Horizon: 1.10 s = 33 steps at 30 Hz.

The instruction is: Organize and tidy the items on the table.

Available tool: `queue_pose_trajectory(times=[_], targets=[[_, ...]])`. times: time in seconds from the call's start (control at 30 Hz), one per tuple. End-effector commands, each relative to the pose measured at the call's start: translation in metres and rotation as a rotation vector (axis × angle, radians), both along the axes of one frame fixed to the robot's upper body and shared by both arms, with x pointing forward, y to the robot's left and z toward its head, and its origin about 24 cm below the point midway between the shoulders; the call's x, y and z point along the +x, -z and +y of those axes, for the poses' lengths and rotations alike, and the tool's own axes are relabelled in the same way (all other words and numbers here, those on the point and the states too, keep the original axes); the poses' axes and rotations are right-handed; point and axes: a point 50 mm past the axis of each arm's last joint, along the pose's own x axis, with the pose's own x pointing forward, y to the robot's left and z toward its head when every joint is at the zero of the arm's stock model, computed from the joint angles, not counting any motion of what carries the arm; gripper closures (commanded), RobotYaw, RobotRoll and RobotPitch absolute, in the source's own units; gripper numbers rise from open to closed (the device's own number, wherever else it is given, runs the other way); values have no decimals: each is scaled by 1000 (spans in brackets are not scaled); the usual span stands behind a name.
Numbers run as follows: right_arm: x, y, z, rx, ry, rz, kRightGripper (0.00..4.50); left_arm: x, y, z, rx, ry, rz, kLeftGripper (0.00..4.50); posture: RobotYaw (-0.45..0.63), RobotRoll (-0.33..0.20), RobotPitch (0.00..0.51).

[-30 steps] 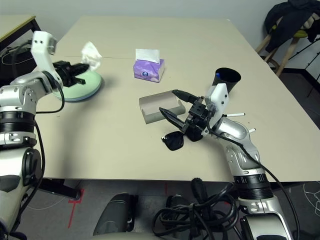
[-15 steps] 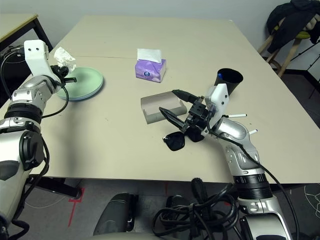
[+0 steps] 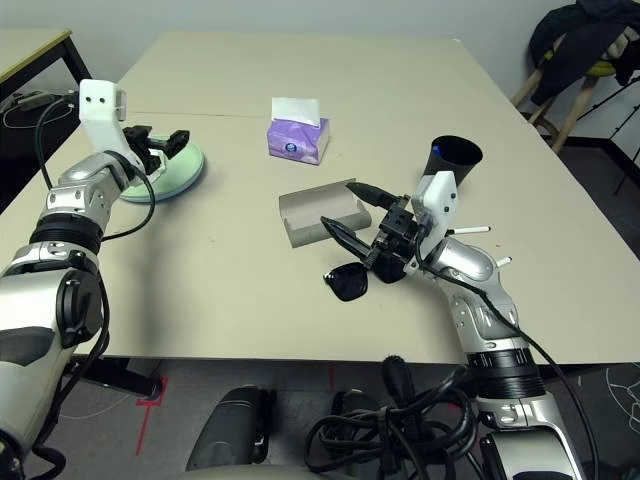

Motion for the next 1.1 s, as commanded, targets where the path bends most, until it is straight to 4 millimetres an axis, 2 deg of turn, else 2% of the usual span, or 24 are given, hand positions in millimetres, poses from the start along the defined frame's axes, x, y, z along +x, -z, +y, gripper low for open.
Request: queue_pose_trajectory(times=[0.03,0.23,0.4,0.73,1.1], targets=[[1,1,-2,-6,10,3,0,-11,9,-14,18,100,14,28,138,0,54],[0,1,-3,-5,16,5,0,-31,21,-32,27,157,-6,28,136,0,54],[1,1,-4,-18,35,8,0,-39,25,-40,34,206,-22,28,135,0,54],[9,2,-21,-93,224,91,0,-57,50,-53,198,500,15,28,105,0,69],[8,-7,-34,-149,211,94,0,-77,65,-67,243,773,-50,28,96,0,109]])
